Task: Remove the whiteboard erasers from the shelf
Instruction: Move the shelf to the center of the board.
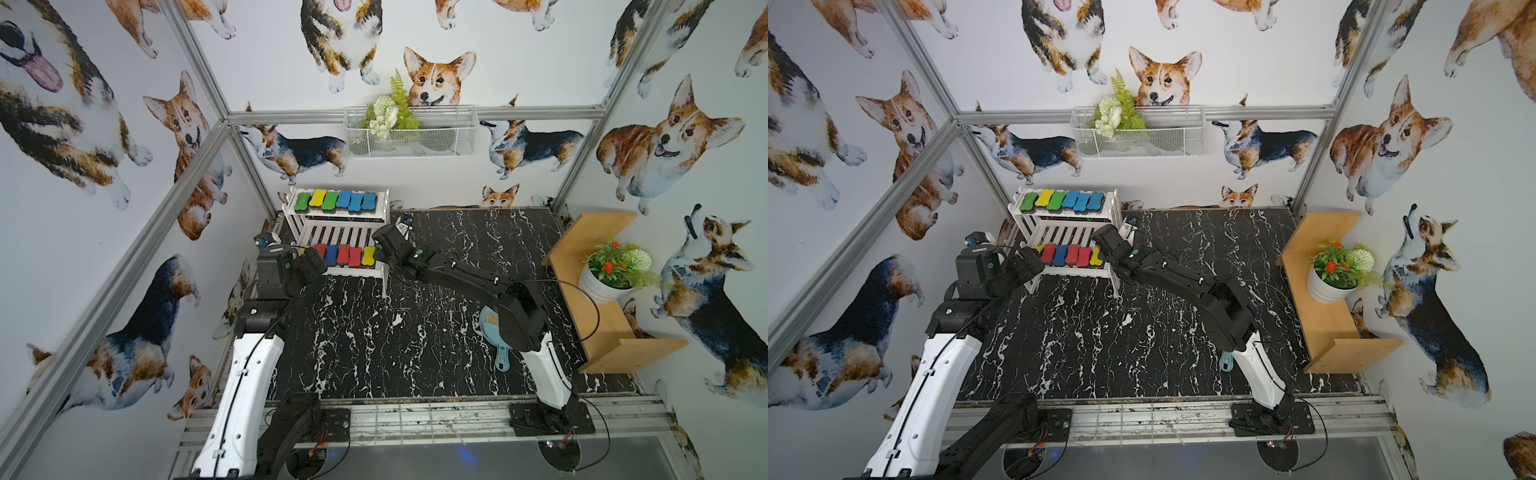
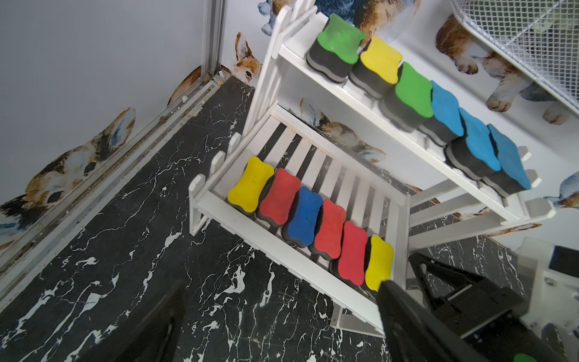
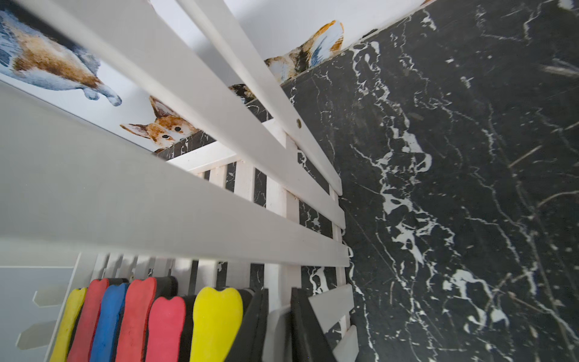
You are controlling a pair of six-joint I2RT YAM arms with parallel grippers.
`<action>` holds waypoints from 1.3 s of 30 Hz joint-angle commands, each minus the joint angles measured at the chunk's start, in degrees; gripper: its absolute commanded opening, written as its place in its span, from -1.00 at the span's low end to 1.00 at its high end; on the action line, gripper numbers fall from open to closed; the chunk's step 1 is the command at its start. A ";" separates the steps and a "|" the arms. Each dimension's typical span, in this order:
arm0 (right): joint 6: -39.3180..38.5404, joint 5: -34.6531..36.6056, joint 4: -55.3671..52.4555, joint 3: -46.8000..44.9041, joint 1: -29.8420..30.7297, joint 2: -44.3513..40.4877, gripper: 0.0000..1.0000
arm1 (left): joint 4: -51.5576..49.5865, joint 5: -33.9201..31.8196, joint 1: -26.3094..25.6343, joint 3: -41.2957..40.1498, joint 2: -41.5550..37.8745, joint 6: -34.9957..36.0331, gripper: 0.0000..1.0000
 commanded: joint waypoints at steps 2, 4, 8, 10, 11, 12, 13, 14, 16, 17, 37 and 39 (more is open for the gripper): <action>-2.52 2.30 4.87 -4.82 -1.23 -4.70 -0.64 | -0.06 0.55 0.02 0.52 0.12 0.33 1.00; -3.06 1.55 6.65 -8.24 -2.16 -6.96 -0.64 | 0.20 0.90 0.01 0.34 0.18 0.11 0.99; -4.59 0.28 7.95 -13.40 -3.99 -10.70 -0.67 | 0.18 1.86 0.09 0.69 0.85 -0.14 0.99; -5.49 -0.15 8.61 -15.89 -4.67 -12.41 -0.67 | 0.21 1.89 0.05 0.69 0.91 -0.11 0.99; -5.89 -0.72 8.98 -17.17 -5.14 -13.39 -0.67 | 0.20 1.94 0.08 0.68 0.79 -0.10 0.99; -6.45 -1.32 9.47 -18.32 -5.60 -14.26 -0.67 | 0.20 1.94 0.06 0.68 0.73 -0.10 1.00; -6.97 -1.95 9.93 -19.51 -6.13 -15.07 -0.67 | 0.20 2.11 0.05 0.77 0.60 -0.10 1.00; -7.31 -2.62 10.05 -20.45 -6.78 -15.81 -0.67 | 0.20 2.30 0.10 0.77 0.65 -0.10 1.00; -8.05 -4.30 10.78 -22.84 -8.13 -17.59 -0.67 | 0.17 2.57 0.05 0.87 0.62 -0.13 0.99; -8.24 -4.70 11.03 -23.94 -8.62 -18.39 -0.67 | 0.20 2.67 0.02 0.94 0.63 -0.08 0.99; -14.35 -13.99 13.03 -35.25 -19.05 -28.76 -0.68 | 0.80 5.18 0.01 0.52 1.27 -0.32 1.00; -14.61 -14.07 12.86 -35.61 -19.55 -29.08 -0.68 | 1.03 5.52 0.03 0.32 1.33 -0.26 0.99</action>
